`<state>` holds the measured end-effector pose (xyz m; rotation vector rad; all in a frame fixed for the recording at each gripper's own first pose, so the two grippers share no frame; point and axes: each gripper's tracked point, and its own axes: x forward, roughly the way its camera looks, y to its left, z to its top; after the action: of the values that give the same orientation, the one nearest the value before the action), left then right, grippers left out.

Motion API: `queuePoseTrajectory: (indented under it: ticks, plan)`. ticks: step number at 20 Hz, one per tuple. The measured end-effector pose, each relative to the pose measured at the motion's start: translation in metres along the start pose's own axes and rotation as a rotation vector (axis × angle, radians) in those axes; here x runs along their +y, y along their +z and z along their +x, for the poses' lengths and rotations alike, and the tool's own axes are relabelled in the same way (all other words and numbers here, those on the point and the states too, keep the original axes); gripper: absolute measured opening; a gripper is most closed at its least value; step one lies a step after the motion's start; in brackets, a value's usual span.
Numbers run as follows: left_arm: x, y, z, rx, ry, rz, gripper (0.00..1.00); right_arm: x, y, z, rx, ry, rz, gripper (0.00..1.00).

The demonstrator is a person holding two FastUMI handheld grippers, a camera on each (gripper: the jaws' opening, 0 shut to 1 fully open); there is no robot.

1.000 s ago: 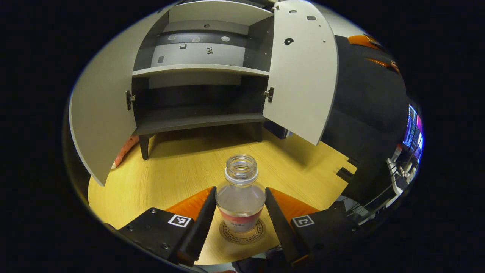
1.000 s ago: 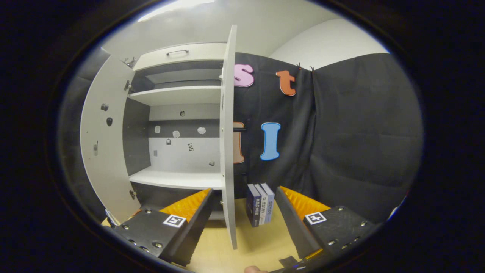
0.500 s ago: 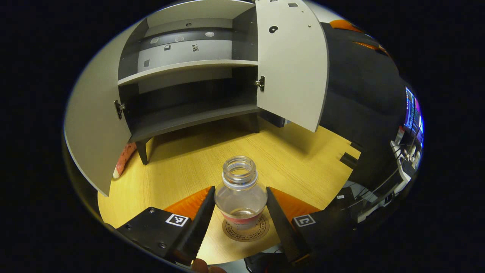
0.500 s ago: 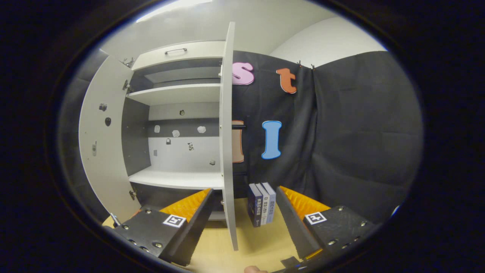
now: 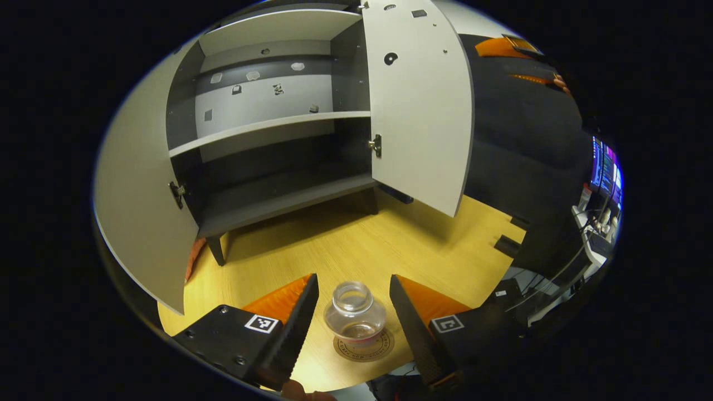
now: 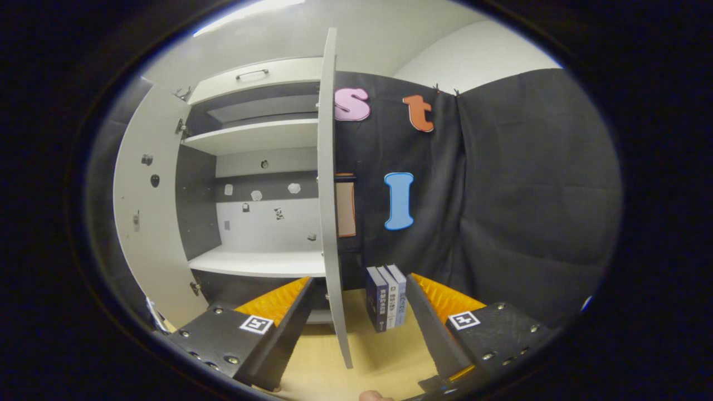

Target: Grasp the bottle in the cabinet with the left hand and place it on the coaster, then close the right door with the right hand and the left door with the left hand.

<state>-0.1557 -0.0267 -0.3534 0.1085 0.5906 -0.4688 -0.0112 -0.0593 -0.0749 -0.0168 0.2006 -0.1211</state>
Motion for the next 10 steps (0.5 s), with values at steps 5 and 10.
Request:
queuePoseTrajectory:
  ticks: [5, 10]
  plan:
    - [0.003, 0.069, -0.013, -0.131, 0.053, -0.058, 0.84, -0.004, 0.001, 0.009, -0.004, 0.002, 0.001, 0.98]
    - [0.024, 0.174, -0.031, -0.291, 0.166, -0.007, 0.84, -0.013, 0.008, 0.016, -0.021, -0.009, 0.008, 0.98]
